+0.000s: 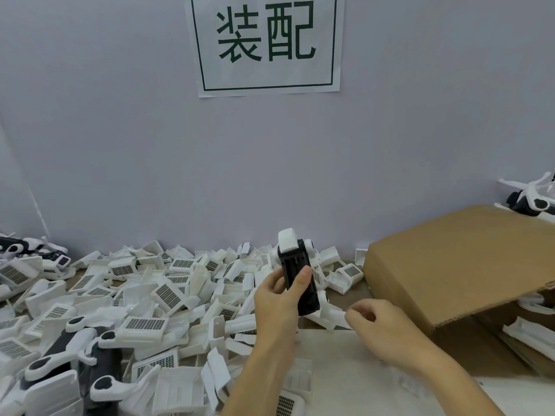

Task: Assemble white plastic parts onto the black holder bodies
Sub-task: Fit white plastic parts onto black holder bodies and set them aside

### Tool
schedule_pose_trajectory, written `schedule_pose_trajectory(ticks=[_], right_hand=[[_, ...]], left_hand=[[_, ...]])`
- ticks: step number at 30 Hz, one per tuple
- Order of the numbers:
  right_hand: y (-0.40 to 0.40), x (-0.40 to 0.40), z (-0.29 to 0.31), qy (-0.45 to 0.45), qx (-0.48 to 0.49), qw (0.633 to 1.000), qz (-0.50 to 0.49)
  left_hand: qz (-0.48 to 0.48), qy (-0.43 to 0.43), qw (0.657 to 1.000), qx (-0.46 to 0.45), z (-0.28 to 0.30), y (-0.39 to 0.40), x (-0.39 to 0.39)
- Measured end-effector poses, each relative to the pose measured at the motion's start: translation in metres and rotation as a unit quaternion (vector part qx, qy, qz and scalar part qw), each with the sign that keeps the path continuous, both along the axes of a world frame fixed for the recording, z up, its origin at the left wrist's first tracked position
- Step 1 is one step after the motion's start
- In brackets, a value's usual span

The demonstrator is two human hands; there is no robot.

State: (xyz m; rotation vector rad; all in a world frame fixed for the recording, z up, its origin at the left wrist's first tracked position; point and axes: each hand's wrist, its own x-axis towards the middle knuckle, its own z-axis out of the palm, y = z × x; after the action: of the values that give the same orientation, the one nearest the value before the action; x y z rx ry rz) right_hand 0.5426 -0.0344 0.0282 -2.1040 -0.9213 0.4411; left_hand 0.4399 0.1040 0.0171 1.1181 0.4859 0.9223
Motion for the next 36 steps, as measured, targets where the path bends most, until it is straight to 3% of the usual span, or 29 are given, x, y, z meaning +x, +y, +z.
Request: schedule_pose_trajectory(ticks=[8, 14, 20, 27, 36], right_hand=[[0.003, -0.002, 0.001, 0.029, 0.027, 0.995, -0.089], [0.011, -0.006, 0.007, 0.254, 0.15, 0.949, -0.114], [0.013, -0.005, 0.002, 0.33, 0.217, 0.911, -0.116], [0.009, -0.001, 0.0, 0.255, 0.331, 0.905, -0.077], [0.003, 0.004, 0.002, 0.203, 0.367, 0.907, -0.032]], left_hand=[[0.017, 0.003, 0.999, -0.028, 0.0, 0.001, 0.0], [0.007, 0.024, 1.0, 0.001, -0.001, -0.004, 0.001], [-0.008, 0.059, 0.997, 0.047, -0.003, -0.008, 0.003], [-0.003, 0.087, 0.996, 0.033, -0.007, -0.01, 0.006], [-0.026, 0.087, 0.996, -0.01, 0.001, -0.016, 0.002]])
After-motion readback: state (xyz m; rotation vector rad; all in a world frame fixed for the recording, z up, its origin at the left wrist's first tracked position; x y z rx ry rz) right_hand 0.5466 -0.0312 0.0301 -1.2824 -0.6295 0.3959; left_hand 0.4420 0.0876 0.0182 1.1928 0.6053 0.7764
